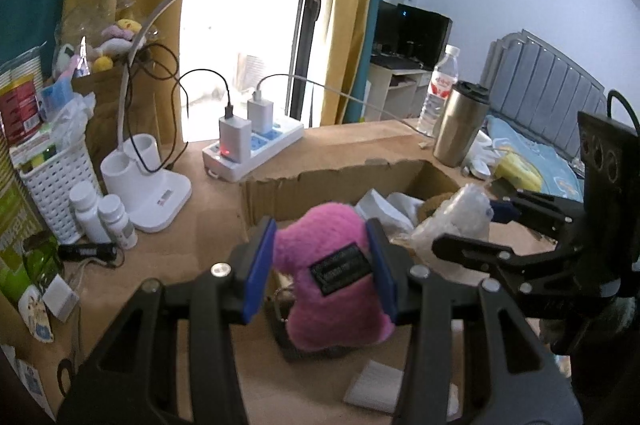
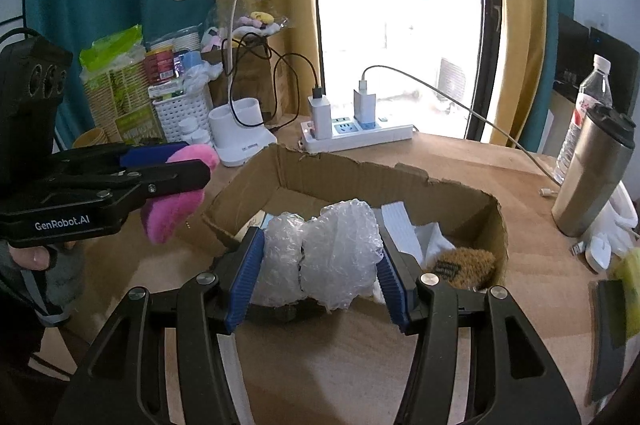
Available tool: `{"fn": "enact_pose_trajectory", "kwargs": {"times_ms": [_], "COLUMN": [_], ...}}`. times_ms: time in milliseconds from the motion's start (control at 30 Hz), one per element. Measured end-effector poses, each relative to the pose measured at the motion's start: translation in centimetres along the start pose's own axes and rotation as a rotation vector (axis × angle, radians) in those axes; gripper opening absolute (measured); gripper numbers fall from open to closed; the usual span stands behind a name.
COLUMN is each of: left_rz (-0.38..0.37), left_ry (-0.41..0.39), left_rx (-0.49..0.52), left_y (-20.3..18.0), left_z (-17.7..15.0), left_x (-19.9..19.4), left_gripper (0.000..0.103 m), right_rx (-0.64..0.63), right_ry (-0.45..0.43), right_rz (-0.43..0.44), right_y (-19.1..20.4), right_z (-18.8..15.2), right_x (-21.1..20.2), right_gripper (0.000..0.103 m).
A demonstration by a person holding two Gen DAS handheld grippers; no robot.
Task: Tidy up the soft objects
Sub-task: 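Carry the pink plush with the left tool while the right tool carries the bubble wrap into the box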
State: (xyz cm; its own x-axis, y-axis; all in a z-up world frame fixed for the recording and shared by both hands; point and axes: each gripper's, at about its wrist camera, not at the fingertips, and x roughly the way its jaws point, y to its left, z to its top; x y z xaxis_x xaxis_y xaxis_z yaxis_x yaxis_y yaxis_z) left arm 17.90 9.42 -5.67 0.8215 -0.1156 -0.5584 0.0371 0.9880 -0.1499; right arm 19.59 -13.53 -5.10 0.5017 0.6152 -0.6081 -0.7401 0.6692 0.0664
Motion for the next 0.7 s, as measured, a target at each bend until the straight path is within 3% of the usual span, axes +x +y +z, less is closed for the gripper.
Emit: {"fn": "enact_pose_trajectory", "kwargs": {"times_ms": [700], "left_rz": [-0.031], "left_ry": [0.019], "left_rx": [0.005], "left_y": [2.2], "left_z": [2.2], "left_x": [4.7], "left_gripper": [0.047], "right_rx": [-0.001], "right_ry": [0.014], "right_rz": [0.014], "right_y": [-1.0], "right_z": [2.9], "right_x": [4.3], "right_gripper": [0.058]}}
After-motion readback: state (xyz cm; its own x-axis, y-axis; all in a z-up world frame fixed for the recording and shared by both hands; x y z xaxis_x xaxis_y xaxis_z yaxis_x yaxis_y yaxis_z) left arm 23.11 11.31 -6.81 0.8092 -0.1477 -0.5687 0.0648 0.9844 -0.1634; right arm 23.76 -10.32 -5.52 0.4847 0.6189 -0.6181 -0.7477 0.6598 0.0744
